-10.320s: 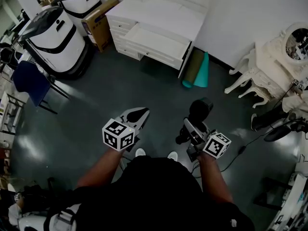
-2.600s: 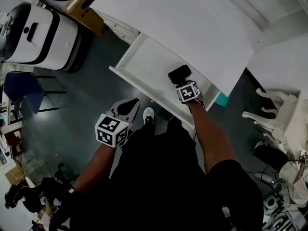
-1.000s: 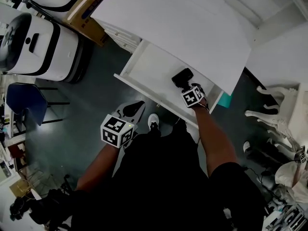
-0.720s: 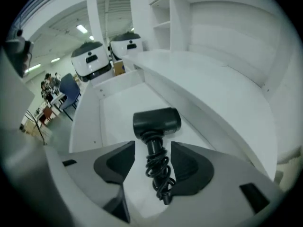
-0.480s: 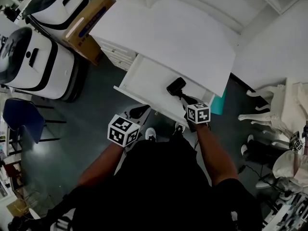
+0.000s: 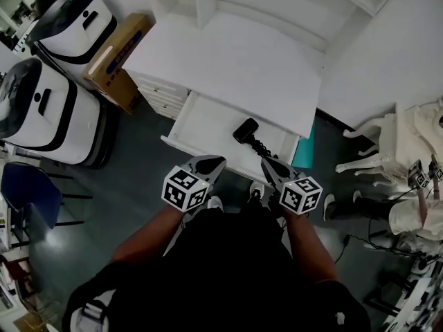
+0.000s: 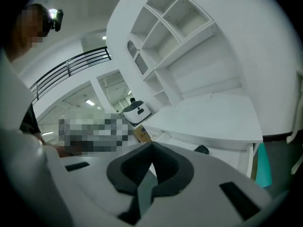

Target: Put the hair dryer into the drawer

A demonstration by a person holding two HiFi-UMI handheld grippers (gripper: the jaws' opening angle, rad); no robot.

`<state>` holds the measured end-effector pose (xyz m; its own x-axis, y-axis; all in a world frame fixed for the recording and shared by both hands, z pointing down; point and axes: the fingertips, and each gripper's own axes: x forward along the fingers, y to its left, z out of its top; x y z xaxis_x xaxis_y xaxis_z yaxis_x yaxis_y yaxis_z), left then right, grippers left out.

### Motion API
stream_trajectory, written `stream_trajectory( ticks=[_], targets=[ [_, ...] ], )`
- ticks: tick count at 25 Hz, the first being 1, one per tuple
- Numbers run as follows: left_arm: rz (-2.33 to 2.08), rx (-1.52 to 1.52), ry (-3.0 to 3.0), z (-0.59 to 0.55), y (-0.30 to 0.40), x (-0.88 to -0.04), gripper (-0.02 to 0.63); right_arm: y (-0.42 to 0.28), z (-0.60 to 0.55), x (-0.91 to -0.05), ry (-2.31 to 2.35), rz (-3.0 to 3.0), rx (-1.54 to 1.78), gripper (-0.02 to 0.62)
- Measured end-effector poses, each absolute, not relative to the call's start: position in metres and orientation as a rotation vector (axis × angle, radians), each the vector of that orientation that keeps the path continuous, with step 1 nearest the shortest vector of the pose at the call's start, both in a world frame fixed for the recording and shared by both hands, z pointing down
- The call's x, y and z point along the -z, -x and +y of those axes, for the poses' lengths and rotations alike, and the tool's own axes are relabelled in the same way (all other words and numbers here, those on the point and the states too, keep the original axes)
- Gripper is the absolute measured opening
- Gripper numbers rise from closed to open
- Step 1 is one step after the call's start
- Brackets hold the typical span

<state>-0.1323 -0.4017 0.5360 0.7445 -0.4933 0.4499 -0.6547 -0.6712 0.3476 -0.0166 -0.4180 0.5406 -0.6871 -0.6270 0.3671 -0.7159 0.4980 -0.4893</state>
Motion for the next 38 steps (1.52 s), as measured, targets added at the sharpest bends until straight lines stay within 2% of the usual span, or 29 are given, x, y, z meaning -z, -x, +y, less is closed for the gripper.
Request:
stream_trajectory(
  ticks=[6, 15, 24, 38],
  targets=[
    [-0.834, -0.412, -2.502, -0.400, 0.120, -0.519, 0.018, 0.015, -0.411, -0.507, -1.234, -2.660, -0.889, 0.025],
    [-0.942, -0.386, -2.493, -0.391, 0.107, -0.510, 0.018, -0.007, -0.410, -0.506, -1.197, -2.668, -0.905, 0.025],
    [-0.980, -0.350, -2.498, -0.368, 0.048, -0.503, 0.018, -0.046, -0.379, -0.479, -1.104, -2.727, -0.796, 0.025],
    [-1.000, -0.318, -2.422, -0.346, 0.013, -0.499, 0.018, -0.094, -0.356, -0.478, -1.110, -2.757, -0.807, 0.025]
  ],
)
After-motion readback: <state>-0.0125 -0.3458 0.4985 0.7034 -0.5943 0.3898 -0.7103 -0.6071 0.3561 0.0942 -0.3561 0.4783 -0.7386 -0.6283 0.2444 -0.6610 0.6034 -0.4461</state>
